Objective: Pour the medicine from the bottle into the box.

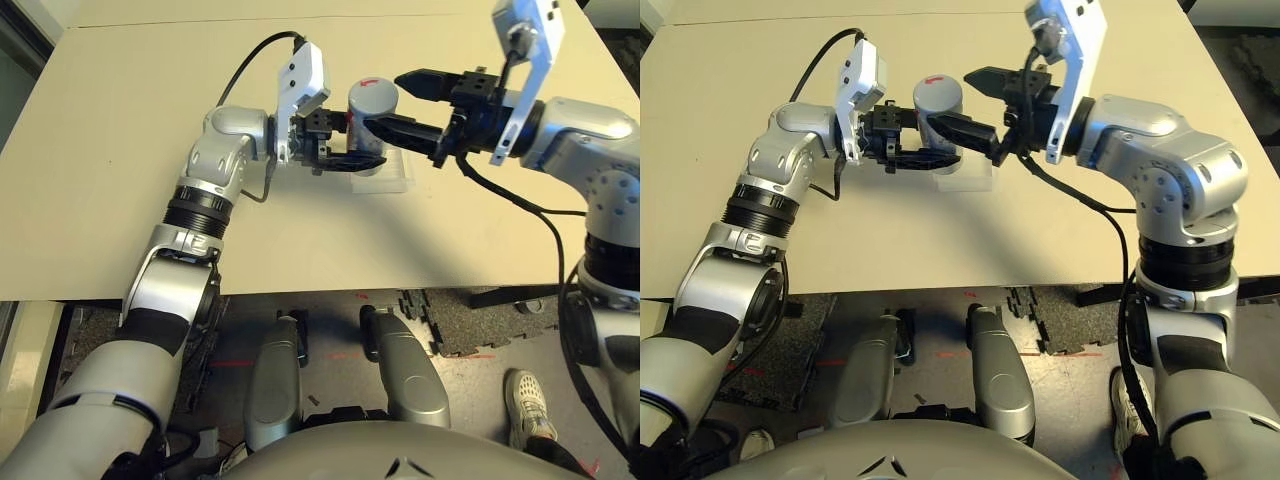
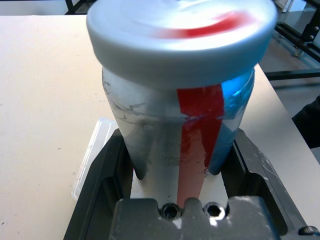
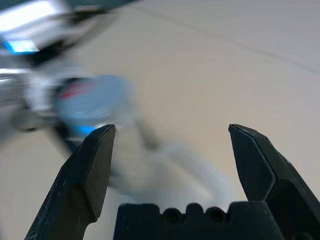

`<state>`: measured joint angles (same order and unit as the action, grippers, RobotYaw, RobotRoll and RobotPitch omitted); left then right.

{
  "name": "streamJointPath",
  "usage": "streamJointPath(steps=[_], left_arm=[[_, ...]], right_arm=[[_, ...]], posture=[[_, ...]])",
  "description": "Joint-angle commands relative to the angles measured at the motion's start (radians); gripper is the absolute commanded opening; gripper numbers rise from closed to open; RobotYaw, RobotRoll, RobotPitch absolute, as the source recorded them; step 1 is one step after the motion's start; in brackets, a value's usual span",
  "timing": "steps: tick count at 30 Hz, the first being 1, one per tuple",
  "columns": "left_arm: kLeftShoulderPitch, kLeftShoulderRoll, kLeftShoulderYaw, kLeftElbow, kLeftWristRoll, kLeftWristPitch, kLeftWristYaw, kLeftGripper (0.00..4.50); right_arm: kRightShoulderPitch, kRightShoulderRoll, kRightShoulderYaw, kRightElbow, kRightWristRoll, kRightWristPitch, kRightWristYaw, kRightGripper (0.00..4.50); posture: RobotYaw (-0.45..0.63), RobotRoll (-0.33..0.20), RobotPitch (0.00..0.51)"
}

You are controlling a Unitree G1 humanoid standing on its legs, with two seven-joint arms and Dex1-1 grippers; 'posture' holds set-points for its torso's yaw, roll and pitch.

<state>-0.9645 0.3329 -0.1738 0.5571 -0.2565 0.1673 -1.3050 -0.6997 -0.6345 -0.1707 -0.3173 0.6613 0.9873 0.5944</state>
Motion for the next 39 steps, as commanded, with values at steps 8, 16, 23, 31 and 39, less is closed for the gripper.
streamJointPath(steps=[8,16,23,31,39], left_arm=[[-0.009,-0.005,-0.001,0.025,0.018,-0.026,-0.016,2.67],[-0.016,-0.01,-0.005,0.04,0.021,-0.034,-0.02,2.67],[-0.012,-0.014,-0.009,0.036,0.023,-0.033,-0.025,2.67],[-0.005,-0.012,-0.007,0.017,0.021,-0.026,-0.026,2.67],[0.004,-0.01,-0.008,-0.002,0.019,-0.018,-0.025,2.67]], right_arm=[[0.06,-0.054,-0.029,-0.095,0.109,0.069,0.024,4.5],[-0.039,0.023,0.047,-0.092,0.131,0.062,-0.003,4.5],[-0.096,0.052,0.16,-0.042,0.063,-0.012,0.046,4.5],[-0.13,0.073,0.244,0.022,-0.023,-0.093,0.088,4.5],[-0.149,0.116,0.252,0.065,-0.098,-0.141,0.076,4.5]], posture=[[-0.18,0.0,0.222],[-0.18,0.0,0.222],[-0.17,0.0,0.221],[-0.15,0.0,0.214],[-0.15,0.0,0.208]])
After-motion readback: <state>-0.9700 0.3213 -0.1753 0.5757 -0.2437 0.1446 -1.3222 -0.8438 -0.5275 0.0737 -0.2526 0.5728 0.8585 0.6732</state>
